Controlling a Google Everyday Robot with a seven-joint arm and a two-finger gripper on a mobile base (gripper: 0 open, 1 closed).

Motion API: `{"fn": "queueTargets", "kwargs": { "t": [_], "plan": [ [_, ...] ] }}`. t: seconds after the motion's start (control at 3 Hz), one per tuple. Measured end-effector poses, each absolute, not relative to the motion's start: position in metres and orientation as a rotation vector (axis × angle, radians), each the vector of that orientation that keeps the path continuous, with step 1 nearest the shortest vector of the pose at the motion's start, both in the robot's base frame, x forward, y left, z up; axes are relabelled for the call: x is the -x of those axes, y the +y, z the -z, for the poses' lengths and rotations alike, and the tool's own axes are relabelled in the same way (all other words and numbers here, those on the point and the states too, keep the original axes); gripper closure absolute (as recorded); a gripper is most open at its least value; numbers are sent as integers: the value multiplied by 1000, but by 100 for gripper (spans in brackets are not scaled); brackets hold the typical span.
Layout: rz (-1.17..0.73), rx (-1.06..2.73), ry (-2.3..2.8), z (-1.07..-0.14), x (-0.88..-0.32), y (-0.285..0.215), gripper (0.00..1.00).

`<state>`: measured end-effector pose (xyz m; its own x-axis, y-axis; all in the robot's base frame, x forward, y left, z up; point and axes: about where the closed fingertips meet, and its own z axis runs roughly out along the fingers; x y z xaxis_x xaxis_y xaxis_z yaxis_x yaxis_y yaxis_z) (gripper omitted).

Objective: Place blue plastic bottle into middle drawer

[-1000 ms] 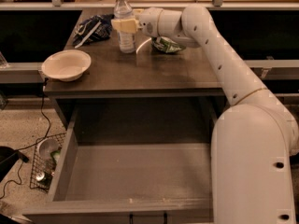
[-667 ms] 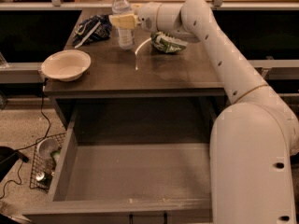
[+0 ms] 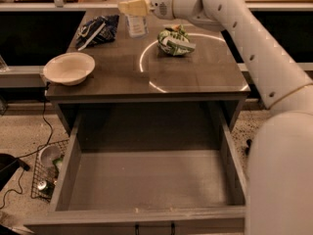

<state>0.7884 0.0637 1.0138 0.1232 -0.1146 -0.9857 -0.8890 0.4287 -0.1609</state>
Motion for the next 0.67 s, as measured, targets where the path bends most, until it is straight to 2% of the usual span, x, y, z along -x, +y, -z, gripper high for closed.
{"fn": "queueTargets", "kwargs": {
  "t": [0.67],
  "plan": [
    [-749, 1036, 1378, -997, -674, 38, 100]
  ]
}}
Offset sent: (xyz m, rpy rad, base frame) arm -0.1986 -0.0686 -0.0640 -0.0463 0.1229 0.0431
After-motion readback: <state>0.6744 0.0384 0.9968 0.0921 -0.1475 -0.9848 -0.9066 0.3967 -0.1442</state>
